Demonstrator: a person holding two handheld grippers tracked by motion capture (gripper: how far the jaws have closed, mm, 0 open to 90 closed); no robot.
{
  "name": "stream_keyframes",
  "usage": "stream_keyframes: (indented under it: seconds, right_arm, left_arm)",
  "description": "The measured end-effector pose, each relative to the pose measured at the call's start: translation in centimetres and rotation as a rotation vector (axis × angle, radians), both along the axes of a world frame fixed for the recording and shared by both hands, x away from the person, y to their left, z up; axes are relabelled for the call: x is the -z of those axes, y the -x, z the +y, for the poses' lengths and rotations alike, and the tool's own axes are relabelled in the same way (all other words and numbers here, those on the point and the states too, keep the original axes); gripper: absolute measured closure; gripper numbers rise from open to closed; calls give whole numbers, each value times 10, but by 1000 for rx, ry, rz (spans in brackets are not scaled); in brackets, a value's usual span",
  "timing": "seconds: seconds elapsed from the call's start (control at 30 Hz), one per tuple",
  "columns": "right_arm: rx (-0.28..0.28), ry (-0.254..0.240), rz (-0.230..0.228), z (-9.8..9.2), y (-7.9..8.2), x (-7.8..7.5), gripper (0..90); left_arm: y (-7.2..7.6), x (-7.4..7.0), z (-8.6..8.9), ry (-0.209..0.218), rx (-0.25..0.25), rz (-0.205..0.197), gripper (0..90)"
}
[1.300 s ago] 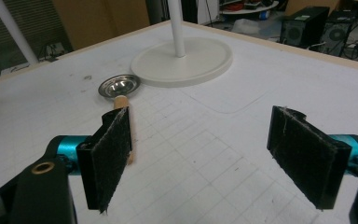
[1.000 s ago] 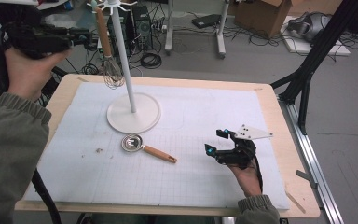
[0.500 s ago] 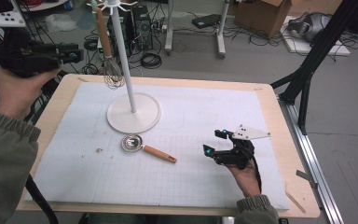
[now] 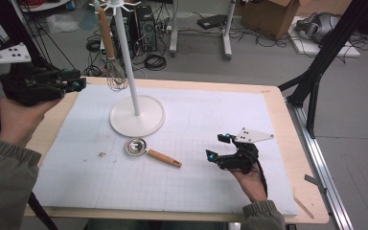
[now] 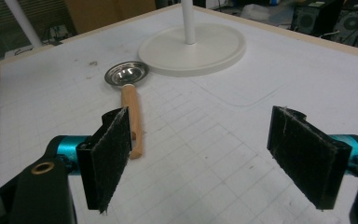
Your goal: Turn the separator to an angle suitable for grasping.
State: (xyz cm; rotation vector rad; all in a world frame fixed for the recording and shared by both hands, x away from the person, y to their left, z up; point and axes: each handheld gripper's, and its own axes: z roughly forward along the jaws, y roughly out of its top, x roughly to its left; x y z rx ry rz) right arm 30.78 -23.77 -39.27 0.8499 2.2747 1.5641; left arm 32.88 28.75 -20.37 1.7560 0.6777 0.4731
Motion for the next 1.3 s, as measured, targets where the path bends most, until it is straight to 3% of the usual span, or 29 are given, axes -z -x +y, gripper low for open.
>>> stream_keyframes:
  seconds: [0.5,0.93,1.3]
  right_arm:
    - [-76,59,3,29,-3,-6,205]
    - [-142,99,2,60,-10,-11,239]
    - [-179,148,40,84,-22,-1,284]
  left_arm:
    - [20,43,-5,-23,29,20,432]
    - [29,79,-12,-40,61,36,375]
    - [36,109,-13,-38,47,49,347]
